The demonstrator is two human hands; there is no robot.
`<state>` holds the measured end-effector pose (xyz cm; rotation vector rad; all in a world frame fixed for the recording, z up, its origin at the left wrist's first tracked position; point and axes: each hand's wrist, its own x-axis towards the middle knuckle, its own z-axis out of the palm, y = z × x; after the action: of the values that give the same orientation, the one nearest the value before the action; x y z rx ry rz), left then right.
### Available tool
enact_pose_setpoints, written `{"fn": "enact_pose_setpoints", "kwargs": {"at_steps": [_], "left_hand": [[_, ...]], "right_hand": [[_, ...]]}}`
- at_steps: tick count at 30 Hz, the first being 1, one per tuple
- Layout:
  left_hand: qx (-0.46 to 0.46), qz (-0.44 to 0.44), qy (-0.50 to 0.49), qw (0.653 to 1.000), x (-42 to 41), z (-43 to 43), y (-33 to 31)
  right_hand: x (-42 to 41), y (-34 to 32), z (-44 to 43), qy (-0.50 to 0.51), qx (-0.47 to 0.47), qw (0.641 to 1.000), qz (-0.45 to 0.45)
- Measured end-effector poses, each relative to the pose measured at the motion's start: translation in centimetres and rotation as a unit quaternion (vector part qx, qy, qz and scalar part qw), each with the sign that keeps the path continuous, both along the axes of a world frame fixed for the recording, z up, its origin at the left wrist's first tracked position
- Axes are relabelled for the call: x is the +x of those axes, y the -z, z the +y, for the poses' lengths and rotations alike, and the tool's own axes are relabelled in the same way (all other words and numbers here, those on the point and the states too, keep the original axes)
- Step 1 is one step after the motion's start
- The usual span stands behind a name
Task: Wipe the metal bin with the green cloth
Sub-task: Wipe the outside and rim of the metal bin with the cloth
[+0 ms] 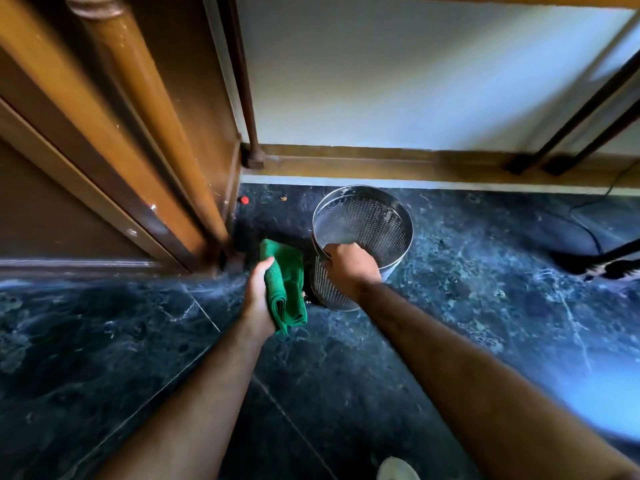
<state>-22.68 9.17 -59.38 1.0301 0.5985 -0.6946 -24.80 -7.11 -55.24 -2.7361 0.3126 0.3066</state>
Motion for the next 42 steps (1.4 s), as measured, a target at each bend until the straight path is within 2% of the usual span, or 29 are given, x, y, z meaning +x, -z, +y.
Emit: {"fn": "enact_pose_setpoints", "kwargs": {"at_steps": [4, 7, 10, 12, 13, 15, 17, 20, 22, 26, 28, 30, 32, 36, 38, 40, 42], "left_hand": [[0.054, -0.065, -0.004, 0.996, 1.7, -0.6, -0.5], [0.127, -0.199, 0.025, 0.971, 2.7, -2.6, -2.0], [0.209, -0.361, 0.105, 0.903, 2.4, -6.2, -3.5], [0.318, -0.413, 0.142, 0.842, 1.9, -8.2, -3.3], [0.365, -0.416, 0.151, 0.819, 1.6, -8.8, -2.9], [0.397, -0.431, 0.146, 0.797, 1.1, -9.4, -1.6], [0.413, -0.434, 0.139, 0.788, 1.2, -9.2, 0.5], [0.452, -0.386, 0.163, 0.788, 1.2, -7.3, 3.3], [0.493, -0.368, 0.183, 0.767, 0.8, -6.0, 4.7], [0.527, -0.398, 0.209, 0.722, 0.6, -6.2, 5.6], [0.499, -0.400, 0.223, 0.736, 0.9, -7.7, 3.9], [0.434, -0.456, 0.205, 0.749, 1.3, -9.9, 1.7], [0.387, -0.519, 0.192, 0.737, 1.6, -12.3, -0.9], [0.379, -0.603, 0.206, 0.671, 0.8, -14.0, -2.9], [0.392, -0.614, 0.188, 0.659, -0.2, -12.4, -1.8], [0.419, -0.585, 0.177, 0.671, -0.9, -10.1, 0.4], [0.443, -0.523, 0.166, 0.709, -0.9, -7.5, 2.9]], "right_hand": [[0.2, -0.5, -1.1, 0.044, 0.022, 0.998, -0.041], [0.0, -1.5, -2.3, 0.059, 0.065, 0.995, -0.052], [-0.5, -2.2, -3.2, 0.060, 0.118, 0.989, -0.073], [-1.2, -1.9, -3.8, 0.062, 0.161, 0.981, -0.090], [-1.7, -1.6, -4.2, 0.067, 0.195, 0.974, -0.095], [-2.8, -1.0, -5.3, 0.083, 0.277, 0.953, -0.089], [-4.0, -1.1, -6.6, 0.086, 0.367, 0.924, -0.062], [-5.4, -1.5, -8.7, 0.092, 0.471, 0.877, -0.006], [-5.4, -1.4, -9.5, 0.111, 0.501, 0.858, -0.001], [-4.7, -0.6, -9.6, 0.211, 0.496, 0.839, -0.075], [-4.8, -0.4, -9.4, 0.220, 0.515, 0.824, -0.081], [-5.0, -0.5, -9.0, 0.204, 0.522, 0.825, -0.077], [-5.4, -0.6, -8.6, 0.178, 0.524, 0.830, -0.067], [-6.2, -0.2, -8.7, 0.131, 0.507, 0.851, -0.022], [-6.7, 0.0, -9.0, 0.115, 0.501, 0.858, -0.006], [-7.2, 0.0, -9.4, 0.123, 0.489, 0.864, 0.006], [-7.5, -0.1, -9.8, 0.142, 0.480, 0.866, 0.010]]}}
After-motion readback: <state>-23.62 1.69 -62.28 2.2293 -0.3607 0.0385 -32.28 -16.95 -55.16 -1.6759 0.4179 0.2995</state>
